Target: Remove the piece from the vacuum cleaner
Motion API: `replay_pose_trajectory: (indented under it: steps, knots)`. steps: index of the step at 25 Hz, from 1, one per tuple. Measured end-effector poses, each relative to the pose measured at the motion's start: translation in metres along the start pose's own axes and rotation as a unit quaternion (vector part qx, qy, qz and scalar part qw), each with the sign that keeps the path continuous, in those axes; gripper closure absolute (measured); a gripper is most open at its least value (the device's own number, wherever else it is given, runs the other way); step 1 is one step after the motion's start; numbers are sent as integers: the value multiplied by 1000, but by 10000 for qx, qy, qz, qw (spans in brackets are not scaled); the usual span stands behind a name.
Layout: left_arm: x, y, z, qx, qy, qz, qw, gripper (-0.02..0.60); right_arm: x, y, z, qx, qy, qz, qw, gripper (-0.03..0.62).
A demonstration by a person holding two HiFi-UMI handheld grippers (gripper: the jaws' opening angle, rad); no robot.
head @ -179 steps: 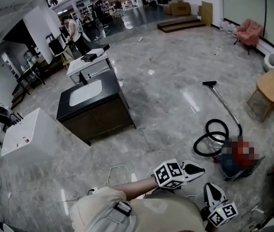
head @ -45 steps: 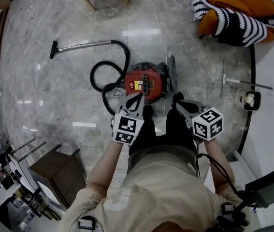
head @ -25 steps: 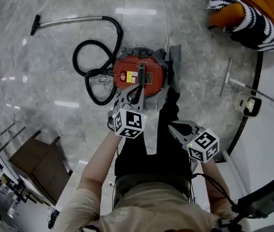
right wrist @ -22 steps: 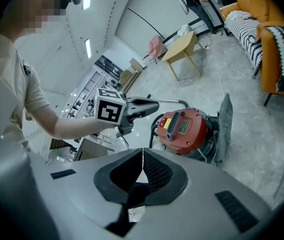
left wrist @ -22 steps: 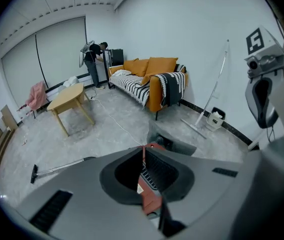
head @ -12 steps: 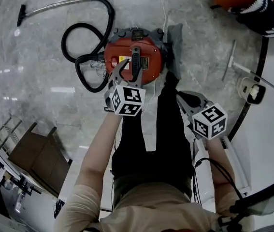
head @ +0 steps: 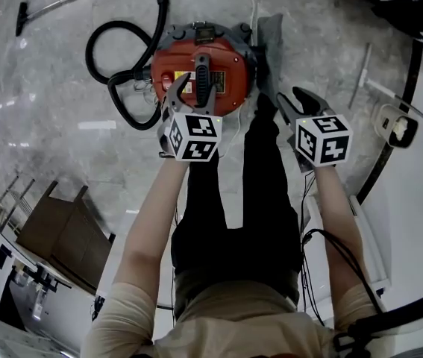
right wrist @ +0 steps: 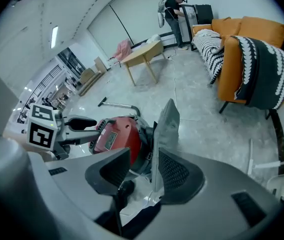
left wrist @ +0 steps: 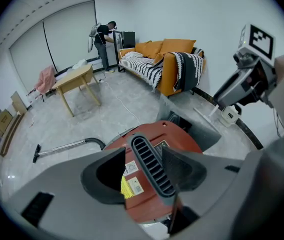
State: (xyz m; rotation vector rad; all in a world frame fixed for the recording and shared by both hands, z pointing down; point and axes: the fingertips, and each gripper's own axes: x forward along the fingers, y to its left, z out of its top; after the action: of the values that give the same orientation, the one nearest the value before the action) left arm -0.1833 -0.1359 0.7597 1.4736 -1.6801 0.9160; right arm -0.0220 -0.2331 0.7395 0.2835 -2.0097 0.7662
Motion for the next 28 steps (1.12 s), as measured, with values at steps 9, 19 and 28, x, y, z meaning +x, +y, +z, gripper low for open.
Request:
replay_pose_trajectory:
  steps: [9, 19, 28]
  knots:
    - [10, -7, -8, -186, 190, -277, 9993, 362, 55, -23, 4, 395, 199, -177, 9989, 425]
    - [12, -9, -9, -302, 16, -278, 9992, 362, 95, -39, 3, -56, 669, -457, 9967, 425]
    - [18, -9, -11, -581, 45, -331, 9977, 362, 110, -37, -4, -227, 1034, -331, 9938, 442]
